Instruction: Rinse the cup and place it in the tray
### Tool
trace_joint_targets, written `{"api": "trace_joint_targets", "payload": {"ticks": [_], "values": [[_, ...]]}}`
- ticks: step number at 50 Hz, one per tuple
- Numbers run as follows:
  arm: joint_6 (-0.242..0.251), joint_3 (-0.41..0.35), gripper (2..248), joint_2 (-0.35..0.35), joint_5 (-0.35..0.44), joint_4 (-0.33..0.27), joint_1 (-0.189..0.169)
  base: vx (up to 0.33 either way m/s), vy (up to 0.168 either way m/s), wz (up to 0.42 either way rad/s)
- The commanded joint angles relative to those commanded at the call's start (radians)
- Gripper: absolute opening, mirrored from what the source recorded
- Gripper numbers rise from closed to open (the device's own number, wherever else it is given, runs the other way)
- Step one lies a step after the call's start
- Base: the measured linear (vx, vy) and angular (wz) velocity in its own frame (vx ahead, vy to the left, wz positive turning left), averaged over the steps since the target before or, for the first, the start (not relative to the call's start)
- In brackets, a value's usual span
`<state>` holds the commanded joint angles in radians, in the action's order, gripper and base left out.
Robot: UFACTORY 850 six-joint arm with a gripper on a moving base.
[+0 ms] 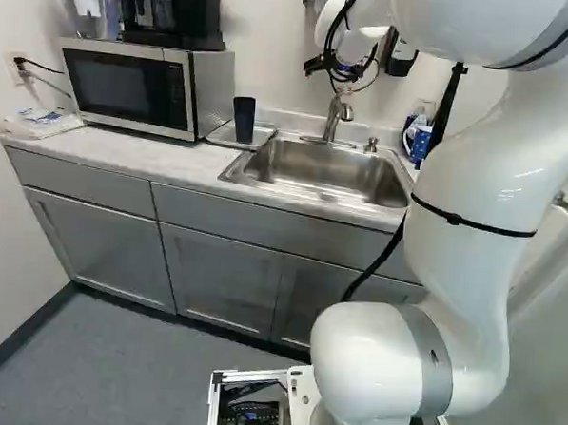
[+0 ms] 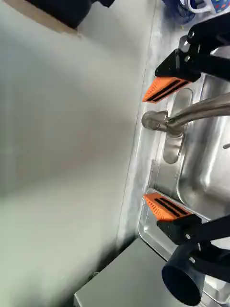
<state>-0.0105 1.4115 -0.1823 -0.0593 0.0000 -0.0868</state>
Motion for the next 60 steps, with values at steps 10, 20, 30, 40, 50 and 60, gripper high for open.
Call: {"api": "trace_joint_targets", "payload": {"ticks": [10, 20, 30, 40, 50, 60], "values": [[0.0, -0.035, 247, 0.035, -0.005, 0.0, -0.008, 0.0, 0.0, 0.0], [0.0, -0.085, 247, 0.081, -0.021, 0.0, -0.021, 0.0, 0.0, 0.0], [0.0, -0.136, 247, 0.13, -0.046, 0.0, -0.035, 0.0, 0.0, 0.0], [0.0, -0.192, 247, 0.174, -0.056, 0.0, -0.049, 0.0, 0.0, 0.0], [0.0, -0.254, 247, 0.215, -0.056, 0.0, -0.063, 0.0, 0.0, 0.0], [0.0, -0.316, 247, 0.257, -0.056, 0.0, -0.075, 0.0, 0.0, 0.0]]}}
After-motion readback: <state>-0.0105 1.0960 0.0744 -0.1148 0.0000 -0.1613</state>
